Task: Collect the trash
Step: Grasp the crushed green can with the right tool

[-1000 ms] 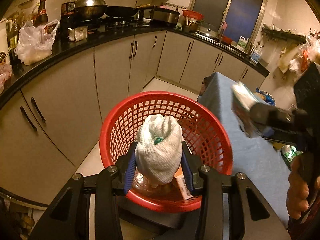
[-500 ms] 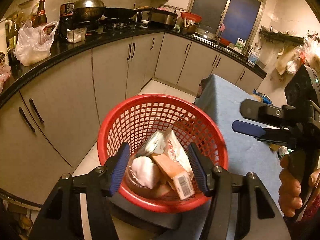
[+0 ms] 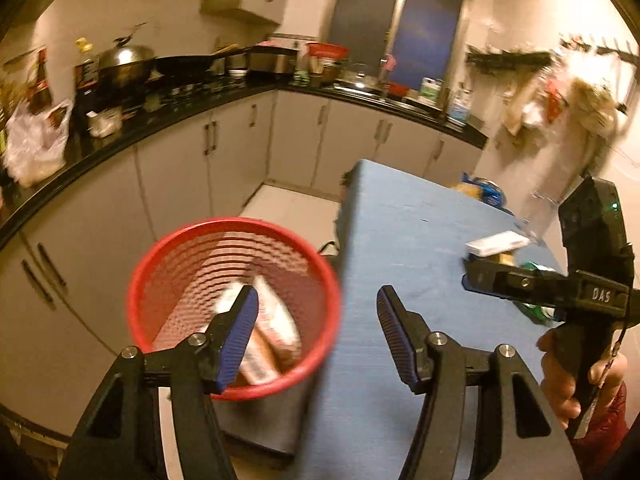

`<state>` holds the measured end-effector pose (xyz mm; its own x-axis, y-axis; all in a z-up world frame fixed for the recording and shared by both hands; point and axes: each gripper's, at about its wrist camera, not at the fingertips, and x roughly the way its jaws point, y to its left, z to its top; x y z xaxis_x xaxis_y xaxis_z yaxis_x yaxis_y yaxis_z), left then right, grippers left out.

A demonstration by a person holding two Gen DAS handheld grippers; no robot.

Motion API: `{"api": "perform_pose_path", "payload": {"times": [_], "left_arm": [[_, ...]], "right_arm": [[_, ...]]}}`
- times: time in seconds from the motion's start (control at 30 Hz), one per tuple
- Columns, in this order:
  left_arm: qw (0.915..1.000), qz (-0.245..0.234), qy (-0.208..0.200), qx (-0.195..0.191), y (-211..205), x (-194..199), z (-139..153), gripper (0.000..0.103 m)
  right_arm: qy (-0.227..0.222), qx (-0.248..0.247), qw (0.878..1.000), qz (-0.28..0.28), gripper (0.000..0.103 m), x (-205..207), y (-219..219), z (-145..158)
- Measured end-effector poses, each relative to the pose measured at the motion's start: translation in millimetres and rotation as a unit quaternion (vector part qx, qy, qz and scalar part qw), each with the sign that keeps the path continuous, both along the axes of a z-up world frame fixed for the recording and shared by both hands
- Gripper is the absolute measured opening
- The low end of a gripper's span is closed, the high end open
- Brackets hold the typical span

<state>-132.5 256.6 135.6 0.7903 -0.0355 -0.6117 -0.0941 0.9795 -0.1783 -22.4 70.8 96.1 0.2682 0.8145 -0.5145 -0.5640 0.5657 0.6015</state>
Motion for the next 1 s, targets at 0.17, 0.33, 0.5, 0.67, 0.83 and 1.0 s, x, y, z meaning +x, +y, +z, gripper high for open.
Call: {"api": "perform_pose_path", "payload": {"times": [0.17,0.33,0.5,0.67,0.83,1.0], "left_arm": [[0.9988,-0.047,0.010,0.005,-52.0,12.0,-4.5,0.063],[0.9951,-0.094,0.031,0.009,-103.0,27.8,-18.1,0.063],[0.9892,-0.134,0.059,0.008,-151.0,41.3,-38.0,0.063],[0.9812,-0.173,0.083,0.020,-192.4,50.2,-54.5,0.063],[0.9764,-0.194,0.092,0.022,-217.2,55.4,-63.1,0.063],[0.9745,-0.199,0.102,0.023,-223.6,60.7,-68.0,0.063]], "right_arm": [[-0.008,-0.001,0.999,-0.033,0.086,-12.2,-50.4,-6.2],[-0.001,0.008,0.997,-0.075,0.086,-18.9,-107.2,-16.1],[0.002,0.017,0.992,-0.121,0.086,-27.6,-164.6,-25.1],[-0.014,0.008,0.984,-0.178,0.086,-27.6,-233.3,-23.3],[-0.023,-0.004,0.967,-0.253,0.086,9.6,-307.3,-3.2],[0.007,-0.056,0.963,-0.264,0.086,75.5,-341.7,-25.4]]}}
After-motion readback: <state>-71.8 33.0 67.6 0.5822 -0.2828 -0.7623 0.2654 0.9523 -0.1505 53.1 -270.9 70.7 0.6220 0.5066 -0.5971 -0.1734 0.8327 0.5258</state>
